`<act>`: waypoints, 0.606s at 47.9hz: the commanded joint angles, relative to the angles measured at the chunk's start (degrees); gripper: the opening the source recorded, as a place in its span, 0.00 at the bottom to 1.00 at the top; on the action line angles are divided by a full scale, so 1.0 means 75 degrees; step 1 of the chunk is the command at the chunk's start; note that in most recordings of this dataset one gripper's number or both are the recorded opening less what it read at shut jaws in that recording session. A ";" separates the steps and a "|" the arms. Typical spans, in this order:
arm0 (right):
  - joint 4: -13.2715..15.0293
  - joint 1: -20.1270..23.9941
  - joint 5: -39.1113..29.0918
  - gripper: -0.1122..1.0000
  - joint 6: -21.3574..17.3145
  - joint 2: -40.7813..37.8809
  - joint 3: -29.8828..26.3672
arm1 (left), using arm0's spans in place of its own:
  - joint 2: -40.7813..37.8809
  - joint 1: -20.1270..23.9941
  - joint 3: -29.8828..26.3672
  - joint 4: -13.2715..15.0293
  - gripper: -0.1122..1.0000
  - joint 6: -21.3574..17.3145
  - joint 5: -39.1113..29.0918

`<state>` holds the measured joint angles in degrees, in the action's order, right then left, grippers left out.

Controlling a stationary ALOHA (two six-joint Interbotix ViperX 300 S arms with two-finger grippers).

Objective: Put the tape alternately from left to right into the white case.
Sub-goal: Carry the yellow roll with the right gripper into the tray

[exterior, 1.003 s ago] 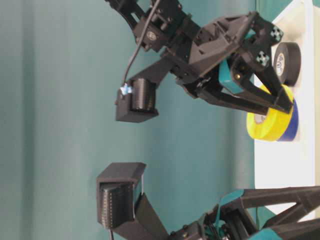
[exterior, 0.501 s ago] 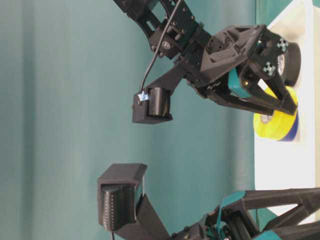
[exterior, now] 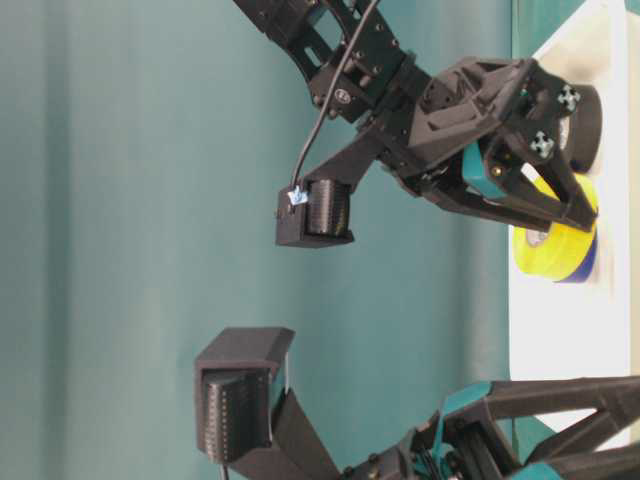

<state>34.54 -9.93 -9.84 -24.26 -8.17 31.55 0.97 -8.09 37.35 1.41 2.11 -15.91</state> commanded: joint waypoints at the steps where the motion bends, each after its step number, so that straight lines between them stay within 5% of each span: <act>1: 0.0035 0.0000 0.0035 0.36 0.0000 0.0129 -0.0152 | 0.0094 -0.0035 -0.0094 0.0012 0.82 0.0000 0.0047; 15: 0.0023 -0.0012 0.0035 0.37 0.0000 0.0129 -0.0188 | 0.0082 -0.0035 -0.0105 0.0012 0.82 0.0000 0.0047; 23: 0.0023 -0.0012 0.0059 0.78 0.0000 0.0129 -0.0188 | 0.0094 -0.0035 -0.0105 0.0023 0.82 0.0000 0.0047; 29: 0.0023 -0.0012 0.0059 0.76 0.0000 0.0129 -0.0199 | 0.0094 -0.0035 -0.0094 0.0012 0.82 0.0000 0.0047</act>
<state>34.63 -10.02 -9.84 -24.26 -8.17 31.55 0.97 -8.17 37.35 1.49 2.11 -15.91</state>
